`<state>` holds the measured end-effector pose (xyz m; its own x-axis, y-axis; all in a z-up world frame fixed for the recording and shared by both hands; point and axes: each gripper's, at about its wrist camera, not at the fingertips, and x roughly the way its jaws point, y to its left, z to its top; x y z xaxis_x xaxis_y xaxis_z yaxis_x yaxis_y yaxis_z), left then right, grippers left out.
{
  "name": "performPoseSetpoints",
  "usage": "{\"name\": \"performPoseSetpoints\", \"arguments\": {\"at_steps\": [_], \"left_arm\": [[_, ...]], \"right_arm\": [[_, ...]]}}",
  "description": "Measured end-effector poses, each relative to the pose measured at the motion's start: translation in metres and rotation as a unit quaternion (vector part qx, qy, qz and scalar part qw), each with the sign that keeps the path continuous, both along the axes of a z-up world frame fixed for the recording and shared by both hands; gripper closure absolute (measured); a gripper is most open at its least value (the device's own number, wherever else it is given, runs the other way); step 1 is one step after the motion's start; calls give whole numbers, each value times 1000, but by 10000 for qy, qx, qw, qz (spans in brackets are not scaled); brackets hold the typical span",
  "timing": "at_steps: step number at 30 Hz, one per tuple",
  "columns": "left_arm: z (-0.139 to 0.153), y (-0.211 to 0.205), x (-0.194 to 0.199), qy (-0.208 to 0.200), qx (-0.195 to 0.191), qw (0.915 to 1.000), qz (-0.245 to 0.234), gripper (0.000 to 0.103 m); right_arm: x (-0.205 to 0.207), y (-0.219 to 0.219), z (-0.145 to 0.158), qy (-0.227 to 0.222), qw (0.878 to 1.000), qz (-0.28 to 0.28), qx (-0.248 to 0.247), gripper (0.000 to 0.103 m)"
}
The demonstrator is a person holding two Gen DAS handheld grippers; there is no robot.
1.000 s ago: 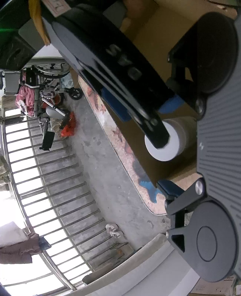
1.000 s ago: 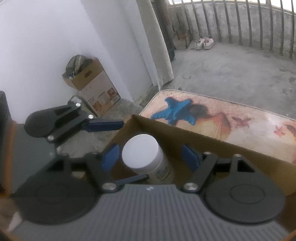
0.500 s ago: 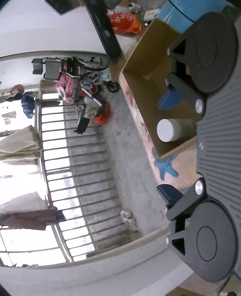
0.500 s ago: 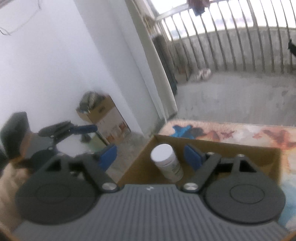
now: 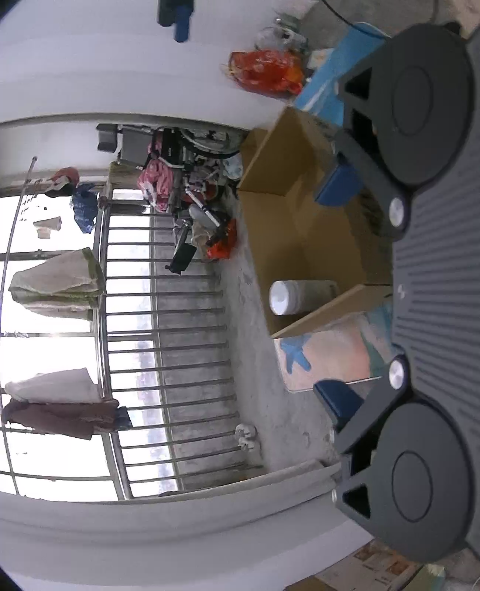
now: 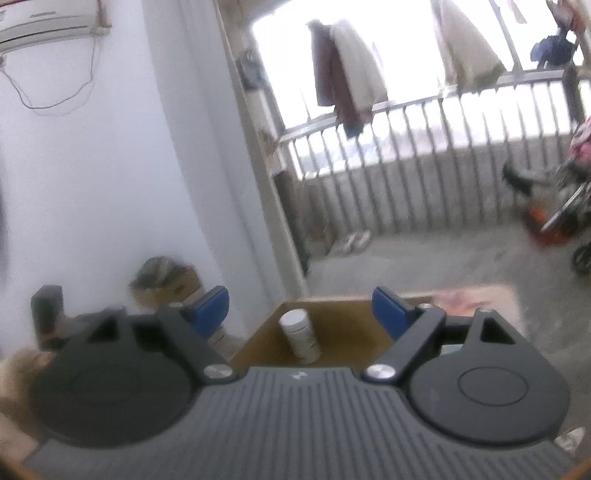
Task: Organize rigid objects
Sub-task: 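Withdraw the right tool from the box toward the clear glass cup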
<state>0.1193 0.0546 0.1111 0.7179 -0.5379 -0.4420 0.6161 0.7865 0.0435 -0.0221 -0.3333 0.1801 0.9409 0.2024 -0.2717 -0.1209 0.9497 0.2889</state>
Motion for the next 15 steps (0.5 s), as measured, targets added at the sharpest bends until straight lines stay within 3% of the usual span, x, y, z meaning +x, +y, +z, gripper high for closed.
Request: {"name": "performPoseSetpoints", "arguments": {"at_steps": [3,5,8,11,15], "left_arm": [[-25,-2,-9,246,42,9997,22,0],[-47,-6,-12,432,218,9988,59,0],[-76,-19,-22,466,629,9969,44,0],[-90,-27,-25,648,614,9960,-66,0],[-97,-37,-30,401,658,9969,-175,0]], "right_arm": [[-21,1,-19,123,9995,-233,-166,11],[-16,9,-45,406,9991,-102,-95,11],[9,34,-90,1012,9945,250,66,12],[39,70,-119,1351,9892,571,-78,13],[78,113,-135,1585,9824,950,-277,14]]}}
